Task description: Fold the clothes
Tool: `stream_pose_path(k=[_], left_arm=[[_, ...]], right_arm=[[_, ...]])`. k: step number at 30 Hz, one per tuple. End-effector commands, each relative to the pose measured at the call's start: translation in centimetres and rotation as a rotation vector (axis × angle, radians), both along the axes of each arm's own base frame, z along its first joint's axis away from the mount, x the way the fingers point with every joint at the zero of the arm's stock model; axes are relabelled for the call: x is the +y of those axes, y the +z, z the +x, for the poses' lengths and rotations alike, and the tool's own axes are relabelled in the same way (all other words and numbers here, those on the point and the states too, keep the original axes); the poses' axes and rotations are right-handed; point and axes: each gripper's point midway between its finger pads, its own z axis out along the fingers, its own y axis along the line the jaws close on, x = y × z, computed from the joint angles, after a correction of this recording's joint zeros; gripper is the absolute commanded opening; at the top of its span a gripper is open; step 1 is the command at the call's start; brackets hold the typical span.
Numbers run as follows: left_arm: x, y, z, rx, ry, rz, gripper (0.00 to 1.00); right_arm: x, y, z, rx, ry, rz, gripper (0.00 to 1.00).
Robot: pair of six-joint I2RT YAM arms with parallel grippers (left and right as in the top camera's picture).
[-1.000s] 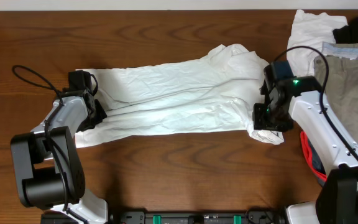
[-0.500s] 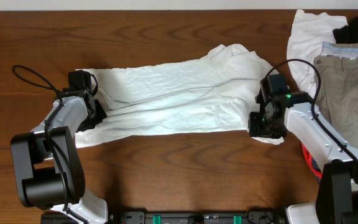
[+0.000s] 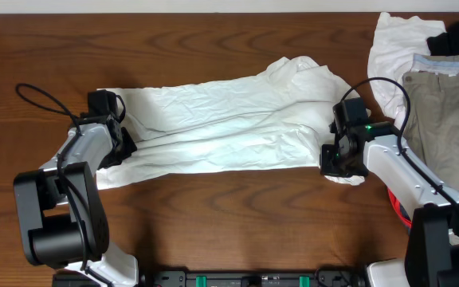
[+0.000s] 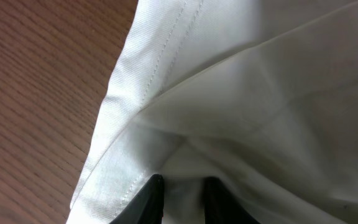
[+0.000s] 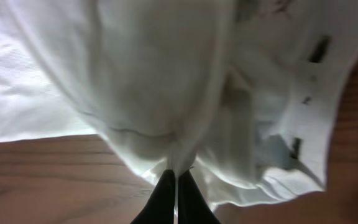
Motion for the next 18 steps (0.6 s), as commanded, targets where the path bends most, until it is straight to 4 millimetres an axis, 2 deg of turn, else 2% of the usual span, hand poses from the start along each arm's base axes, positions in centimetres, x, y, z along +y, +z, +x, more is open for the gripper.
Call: stream_pose_path(k=[1,5,9,13,14,15,18], left_arm=[[-1.8,-2.8,-2.2,0.093,-0.014,-0.096,0.24],[-1.8,-2.8,-2.2,0.093,-0.014,-0.096,0.24],[-1.8,-2.8,-2.2,0.093,-0.014,-0.096,0.24],[-1.8,-2.8,-2.2,0.093,-0.014,-0.096,0.24],[-1.8,-2.8,-2.2,0.093,-0.014,-0.096,0.24],[-1.8,-2.8,-2.2,0.093,-0.014,-0.096,0.24],[-1.8,-2.8,-2.2,0.093,-0.014,-0.096,0.24]], right_arm=[[-2.3,1.4,1.0,-0.058,-0.054,-0.132,0.01],[-4.8,5.9,4.1,-0.197,-0.115,-0.235,0.01],[-7.0,10.4,7.5,-0.330,-0.174,-0.254,0.01],[-9.3,11.0,8.4,-0.361,-0.240,-0.245,0.02],[-10.0,10.8,8.3,-0.351,-0.258,-0.249,0.06],[-10.5,10.5,8.2,-0.339,-0.271,-0.250,0.15],[-11.9,9.5,7.6,-0.295,-0.304,-0.260,0.31]])
